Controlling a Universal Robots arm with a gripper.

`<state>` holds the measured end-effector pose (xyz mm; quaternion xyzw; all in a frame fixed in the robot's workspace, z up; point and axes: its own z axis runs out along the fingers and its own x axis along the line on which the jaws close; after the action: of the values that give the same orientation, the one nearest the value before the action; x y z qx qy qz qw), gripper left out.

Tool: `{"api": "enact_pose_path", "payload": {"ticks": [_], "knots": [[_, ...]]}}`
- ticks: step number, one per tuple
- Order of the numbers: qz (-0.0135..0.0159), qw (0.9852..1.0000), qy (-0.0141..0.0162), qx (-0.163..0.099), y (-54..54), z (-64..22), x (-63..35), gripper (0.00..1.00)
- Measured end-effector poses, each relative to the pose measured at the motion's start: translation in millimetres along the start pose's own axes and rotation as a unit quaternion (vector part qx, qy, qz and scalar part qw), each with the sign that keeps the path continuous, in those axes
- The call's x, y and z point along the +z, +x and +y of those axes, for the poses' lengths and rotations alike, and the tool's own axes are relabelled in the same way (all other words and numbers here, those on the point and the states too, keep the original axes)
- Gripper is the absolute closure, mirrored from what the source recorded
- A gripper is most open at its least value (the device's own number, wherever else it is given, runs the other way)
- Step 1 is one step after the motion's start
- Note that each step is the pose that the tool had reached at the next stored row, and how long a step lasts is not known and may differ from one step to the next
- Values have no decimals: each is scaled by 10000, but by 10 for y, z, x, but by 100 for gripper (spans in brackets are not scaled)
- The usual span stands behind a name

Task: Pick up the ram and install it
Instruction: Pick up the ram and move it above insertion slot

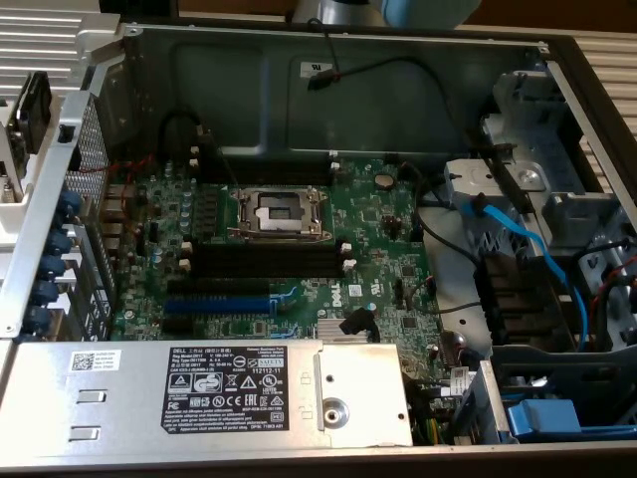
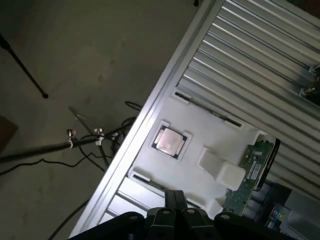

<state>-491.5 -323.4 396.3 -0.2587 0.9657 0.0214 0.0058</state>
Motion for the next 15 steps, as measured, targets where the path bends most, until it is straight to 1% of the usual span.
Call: {"api": "enact_pose_path", "payload": {"ticks": [3, 4, 5, 6, 8, 10, 12, 13, 15], "knots": [[11, 9996, -6, -275, 0, 0, 0, 90], [17, 9990, -10, -455, 0, 0, 0, 90], [24, 9980, -14, -639, 0, 0, 0, 90], [31, 9966, -18, -824, 0, 0, 0, 90], [38, 9949, -22, -1003, 0, 0, 0, 90], [45, 9929, -26, -1185, 0, 0, 0, 90], [59, 9880, -34, -1543, 0, 0, 0, 90], [66, 9850, -38, -1726, 0, 0, 0, 90], [80, 9781, -47, -2081, 0, 0, 0, 90]]}}
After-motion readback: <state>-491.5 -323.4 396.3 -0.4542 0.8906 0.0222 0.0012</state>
